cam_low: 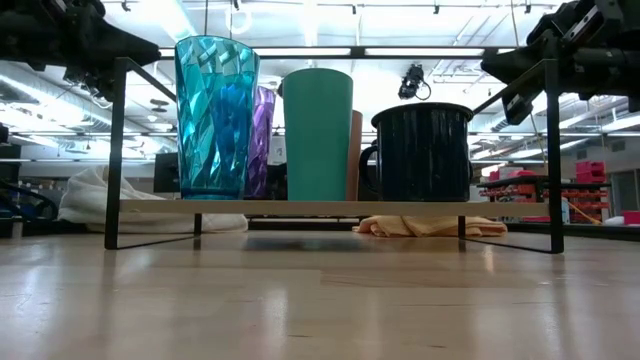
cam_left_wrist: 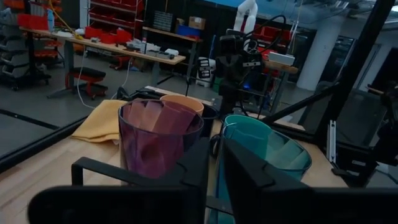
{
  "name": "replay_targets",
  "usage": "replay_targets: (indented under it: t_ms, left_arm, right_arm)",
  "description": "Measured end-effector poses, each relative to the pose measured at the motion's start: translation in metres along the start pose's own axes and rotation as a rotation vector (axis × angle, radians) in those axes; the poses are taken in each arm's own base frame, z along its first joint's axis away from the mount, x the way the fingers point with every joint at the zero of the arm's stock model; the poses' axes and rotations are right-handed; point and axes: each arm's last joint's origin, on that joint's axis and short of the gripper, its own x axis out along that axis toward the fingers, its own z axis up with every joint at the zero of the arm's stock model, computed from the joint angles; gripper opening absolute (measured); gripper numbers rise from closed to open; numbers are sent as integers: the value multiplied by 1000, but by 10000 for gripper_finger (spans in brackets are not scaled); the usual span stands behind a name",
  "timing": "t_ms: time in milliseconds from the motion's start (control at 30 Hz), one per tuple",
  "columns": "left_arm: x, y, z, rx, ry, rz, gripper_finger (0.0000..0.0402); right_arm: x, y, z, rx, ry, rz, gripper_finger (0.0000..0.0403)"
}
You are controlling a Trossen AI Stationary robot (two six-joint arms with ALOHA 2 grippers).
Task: Stack small to large cups/mugs on shelf
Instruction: Return to Home Position
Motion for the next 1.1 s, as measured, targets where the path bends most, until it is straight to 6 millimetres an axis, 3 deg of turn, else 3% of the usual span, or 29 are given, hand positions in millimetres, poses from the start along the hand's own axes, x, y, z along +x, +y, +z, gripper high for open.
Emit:
replay_targets:
  t_ms: [1100]
  left_arm:
    - [0,0,0,-1,2,0,62]
  right_arm:
    - [0,0,0,0,0,0,25]
